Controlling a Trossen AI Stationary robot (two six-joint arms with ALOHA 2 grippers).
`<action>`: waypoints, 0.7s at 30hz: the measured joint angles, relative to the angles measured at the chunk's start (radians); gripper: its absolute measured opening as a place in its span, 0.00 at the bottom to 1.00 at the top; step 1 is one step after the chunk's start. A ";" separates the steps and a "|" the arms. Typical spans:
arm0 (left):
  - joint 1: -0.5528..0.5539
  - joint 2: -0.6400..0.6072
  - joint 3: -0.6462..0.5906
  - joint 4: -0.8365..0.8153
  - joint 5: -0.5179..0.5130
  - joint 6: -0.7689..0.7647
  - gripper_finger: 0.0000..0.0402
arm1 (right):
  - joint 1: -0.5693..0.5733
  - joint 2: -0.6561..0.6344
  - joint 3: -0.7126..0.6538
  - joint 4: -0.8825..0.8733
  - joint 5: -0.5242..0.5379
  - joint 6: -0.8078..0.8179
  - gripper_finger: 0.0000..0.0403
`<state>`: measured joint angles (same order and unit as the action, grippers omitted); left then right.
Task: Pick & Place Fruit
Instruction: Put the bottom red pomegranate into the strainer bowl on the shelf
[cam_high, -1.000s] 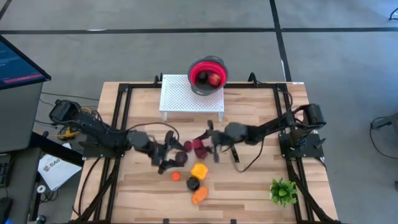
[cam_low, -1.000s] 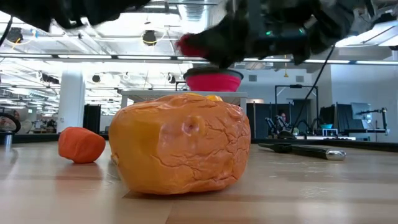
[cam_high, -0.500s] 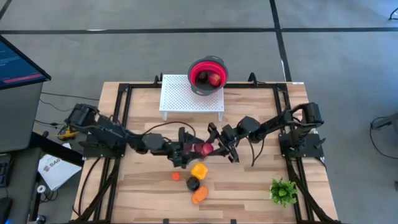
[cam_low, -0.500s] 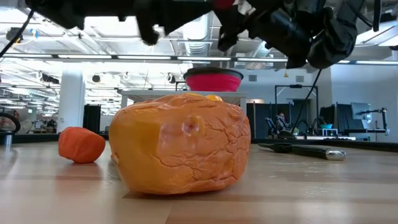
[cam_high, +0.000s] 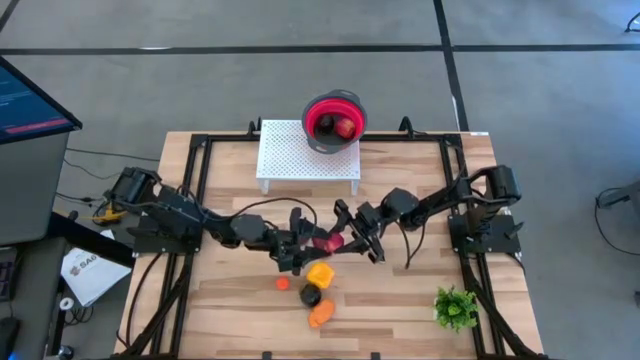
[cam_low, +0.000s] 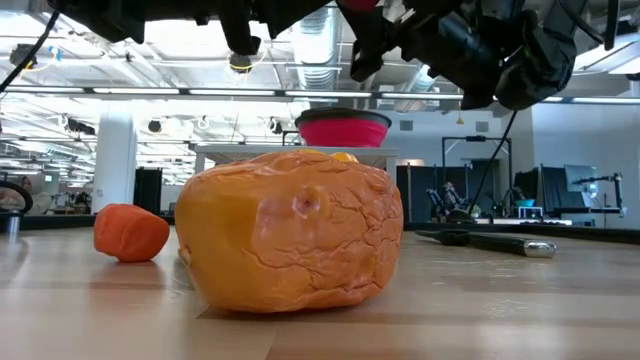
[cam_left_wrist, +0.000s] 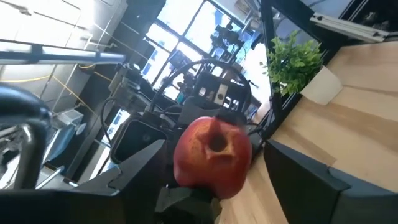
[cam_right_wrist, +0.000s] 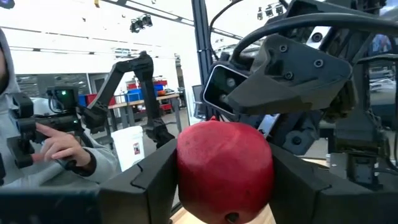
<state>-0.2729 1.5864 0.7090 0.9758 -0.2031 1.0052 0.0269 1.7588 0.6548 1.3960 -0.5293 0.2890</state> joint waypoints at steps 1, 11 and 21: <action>0.000 0.000 0.000 0.001 0.000 0.000 0.63 | 0.000 0.000 0.000 0.000 0.000 0.000 0.50; 0.033 0.000 0.000 0.008 0.084 0.000 0.58 | 0.000 0.000 0.000 -0.004 0.003 0.000 0.46; 0.045 0.007 0.000 0.016 0.106 0.000 0.66 | 0.000 0.000 0.000 -0.005 0.006 0.000 0.48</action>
<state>-0.2276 1.5932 0.7094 0.9922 -0.0971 1.0050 0.0269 1.7588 0.6548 1.3911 -0.5236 0.2893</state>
